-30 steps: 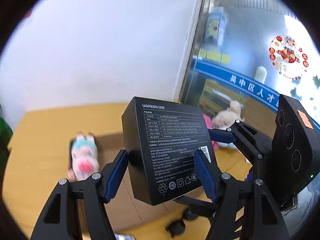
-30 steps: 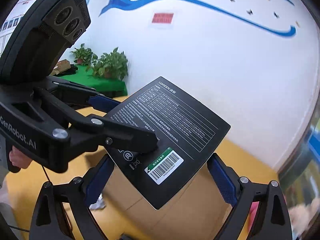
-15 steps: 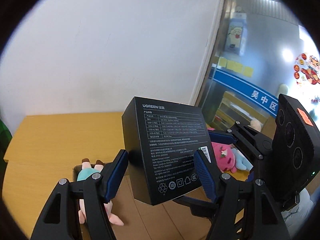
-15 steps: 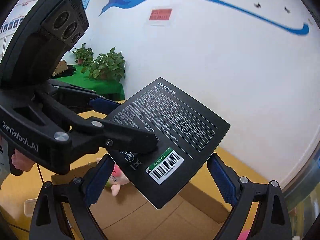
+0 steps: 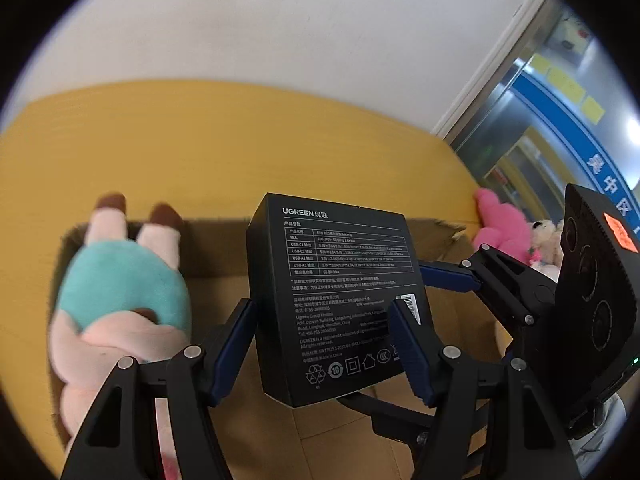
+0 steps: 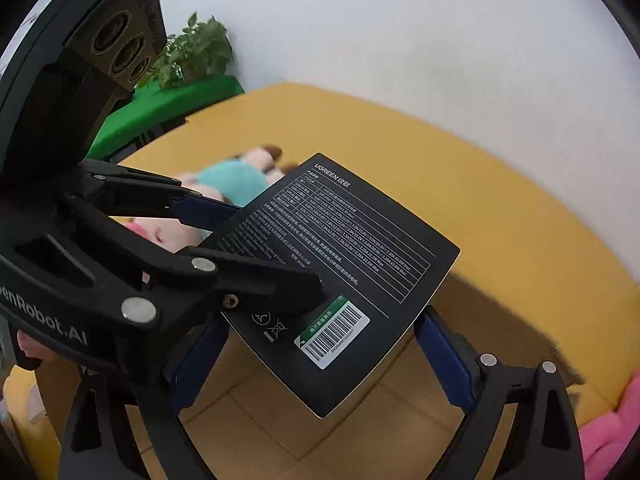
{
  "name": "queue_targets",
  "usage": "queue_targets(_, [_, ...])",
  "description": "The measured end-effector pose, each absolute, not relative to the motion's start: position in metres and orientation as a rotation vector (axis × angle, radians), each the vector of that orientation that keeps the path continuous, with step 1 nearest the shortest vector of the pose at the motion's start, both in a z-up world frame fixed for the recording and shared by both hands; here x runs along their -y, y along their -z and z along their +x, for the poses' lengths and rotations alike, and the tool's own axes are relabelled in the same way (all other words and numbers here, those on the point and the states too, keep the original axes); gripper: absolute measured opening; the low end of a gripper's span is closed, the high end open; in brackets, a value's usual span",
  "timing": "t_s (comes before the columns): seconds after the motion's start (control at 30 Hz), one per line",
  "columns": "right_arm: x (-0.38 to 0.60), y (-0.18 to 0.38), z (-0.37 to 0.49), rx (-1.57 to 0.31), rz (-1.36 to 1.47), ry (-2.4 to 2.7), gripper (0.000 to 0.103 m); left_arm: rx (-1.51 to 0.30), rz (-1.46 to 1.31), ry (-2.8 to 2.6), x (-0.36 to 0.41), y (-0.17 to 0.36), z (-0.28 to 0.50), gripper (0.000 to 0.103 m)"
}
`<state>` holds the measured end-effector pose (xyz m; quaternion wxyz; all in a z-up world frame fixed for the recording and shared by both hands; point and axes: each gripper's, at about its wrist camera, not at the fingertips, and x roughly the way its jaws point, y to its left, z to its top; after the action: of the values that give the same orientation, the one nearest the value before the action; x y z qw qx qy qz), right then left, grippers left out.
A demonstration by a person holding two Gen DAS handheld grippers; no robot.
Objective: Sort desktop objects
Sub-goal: 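Lift the black box with the left gripper and lower it into the cardboard box, then open the left gripper and withdraw from the cardboard box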
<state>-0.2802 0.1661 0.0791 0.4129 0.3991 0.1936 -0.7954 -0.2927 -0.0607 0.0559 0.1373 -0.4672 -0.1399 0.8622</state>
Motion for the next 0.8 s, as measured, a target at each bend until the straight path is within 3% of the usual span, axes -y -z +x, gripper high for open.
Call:
queue_targets(0.23, [-0.152, -0.017, -0.313, -0.515, 1.187, 1.956, 0.090, 0.334, -1.620, -2.451, 0.038, -0.007, -0.312, 0.058])
queue_targets(0.4, [-0.141, -0.012, -0.318, -0.487, 1.253, 1.977, 0.092, 0.373, -1.633, -2.443, 0.045, -0.006, -0.308, 0.055])
queue_targets(0.57, [-0.146, -0.034, -0.289, -0.526, 1.242, 2.038, 0.095, 0.303, -1.527, -2.526, 0.047, -0.044, -0.274, 0.055])
queue_targets(0.67, [-0.151, -0.058, -0.273, -0.448, 1.206, 2.114, 0.098, 0.248, -1.364, -2.632, 0.050, -0.080, -0.231, 0.056])
queue_targets(0.77, [-0.169, -0.093, -0.233, -0.412, 1.139, 2.229, 0.098, 0.188, -1.204, -2.735, 0.049, -0.118, -0.176, 0.058])
queue_targets(0.8, [-0.179, -0.103, -0.219, -0.396, 1.113, 2.256, 0.100, 0.173, -1.168, -2.769, 0.045, -0.128, -0.168, 0.064])
